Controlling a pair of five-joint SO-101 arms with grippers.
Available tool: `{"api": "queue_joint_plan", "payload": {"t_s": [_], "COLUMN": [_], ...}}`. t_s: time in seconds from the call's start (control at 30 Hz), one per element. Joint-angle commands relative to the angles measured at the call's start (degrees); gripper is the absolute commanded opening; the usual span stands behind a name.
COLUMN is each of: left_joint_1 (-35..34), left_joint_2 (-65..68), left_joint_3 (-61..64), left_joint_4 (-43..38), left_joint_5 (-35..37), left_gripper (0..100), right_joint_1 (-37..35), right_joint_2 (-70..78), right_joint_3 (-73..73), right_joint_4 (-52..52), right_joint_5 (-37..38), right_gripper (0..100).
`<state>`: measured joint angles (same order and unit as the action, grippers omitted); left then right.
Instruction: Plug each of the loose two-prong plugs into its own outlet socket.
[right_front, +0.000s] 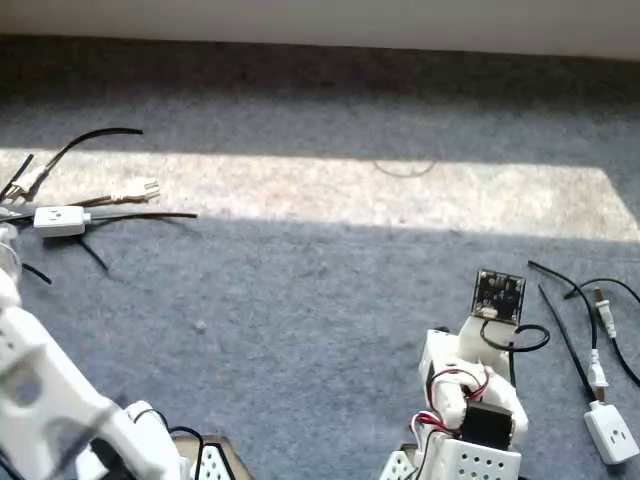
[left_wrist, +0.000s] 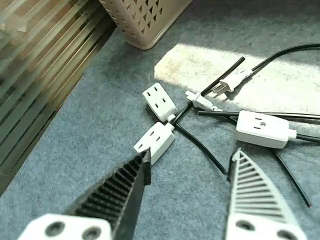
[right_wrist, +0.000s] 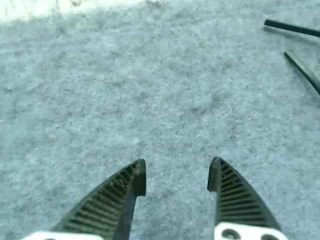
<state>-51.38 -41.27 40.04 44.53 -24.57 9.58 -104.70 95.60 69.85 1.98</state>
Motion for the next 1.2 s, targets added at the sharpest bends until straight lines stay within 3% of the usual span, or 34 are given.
{"api": "queue_joint_plan", "payload": {"t_s": [0.0, 0.27, 0.5, 0.7, 0.9, 1.17], "left_joint_1": [-2.68, -5.93, -7.78, -10.15, -11.03, -10.86], "left_joint_2": [36.0, 73.98, 97.71, 110.2, 115.03, 115.65], "left_joint_3": [-38.64, -90.24, -117.49, -128.66, -135.25, -135.25], "left_joint_4": [10.55, 31.3, 34.29, 38.24, 49.32, 51.25], "left_joint_5": [-9.23, -19.43, -20.57, -29.63, -32.53, -34.37], "left_gripper": [25, 25, 25, 25, 25, 25], "right_joint_1": [0.57, 0.57, 0.57, 0.57, 0.57, 0.57], "right_joint_2": [-0.31, -0.31, -0.31, -0.31, -0.31, -0.31], "right_joint_3": [6.29, 6.37, 6.37, 6.37, 6.37, 6.37], "right_joint_4": [-0.22, -0.22, -0.22, -0.22, -0.22, -0.22], "right_joint_5": [0.26, 0.18, 0.18, 0.18, 0.18, 0.09], "right_gripper": [21.3, 21.3, 21.3, 21.3, 21.3, 21.3]}}
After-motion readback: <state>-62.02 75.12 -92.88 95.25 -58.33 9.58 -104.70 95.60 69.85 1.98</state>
